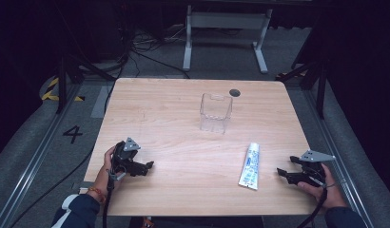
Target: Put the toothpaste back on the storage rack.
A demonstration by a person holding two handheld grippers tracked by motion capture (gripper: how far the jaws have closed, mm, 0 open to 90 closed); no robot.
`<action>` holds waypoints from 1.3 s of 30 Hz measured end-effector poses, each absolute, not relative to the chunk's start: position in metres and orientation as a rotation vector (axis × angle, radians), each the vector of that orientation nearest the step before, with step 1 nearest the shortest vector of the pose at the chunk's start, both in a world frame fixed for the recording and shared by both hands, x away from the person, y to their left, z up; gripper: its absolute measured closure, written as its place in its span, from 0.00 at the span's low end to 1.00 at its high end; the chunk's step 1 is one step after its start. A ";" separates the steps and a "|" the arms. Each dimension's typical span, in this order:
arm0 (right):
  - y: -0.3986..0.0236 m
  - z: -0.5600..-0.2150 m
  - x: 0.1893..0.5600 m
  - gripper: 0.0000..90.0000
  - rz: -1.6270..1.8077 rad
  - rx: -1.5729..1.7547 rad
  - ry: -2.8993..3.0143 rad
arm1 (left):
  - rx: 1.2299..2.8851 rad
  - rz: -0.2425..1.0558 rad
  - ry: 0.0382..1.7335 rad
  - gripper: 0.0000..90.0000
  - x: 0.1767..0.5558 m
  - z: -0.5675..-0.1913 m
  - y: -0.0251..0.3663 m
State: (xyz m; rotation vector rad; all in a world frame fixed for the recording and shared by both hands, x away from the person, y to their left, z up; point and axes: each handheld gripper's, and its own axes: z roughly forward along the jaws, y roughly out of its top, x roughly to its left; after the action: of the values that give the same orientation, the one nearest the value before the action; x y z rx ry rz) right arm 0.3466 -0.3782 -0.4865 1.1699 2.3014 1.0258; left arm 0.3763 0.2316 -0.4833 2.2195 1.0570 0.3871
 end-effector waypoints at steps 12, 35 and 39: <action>-0.380 -0.484 0.350 0.20 0.998 1.135 2.357 | 2.225 0.384 1.039 0.00 0.371 -0.484 0.236; -0.309 -0.426 0.370 0.21 0.762 0.520 2.635 | 2.243 0.369 1.007 0.00 0.371 -0.483 0.239; -0.297 -0.425 0.375 0.22 0.693 0.440 2.691 | 2.244 0.368 1.006 0.00 0.371 -0.483 0.239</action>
State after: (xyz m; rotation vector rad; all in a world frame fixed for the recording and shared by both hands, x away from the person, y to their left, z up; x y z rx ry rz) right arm 0.3746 -0.2975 -0.4246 0.4404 2.6908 0.6930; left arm 0.3713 0.2387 -0.4830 2.2436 1.0063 0.3683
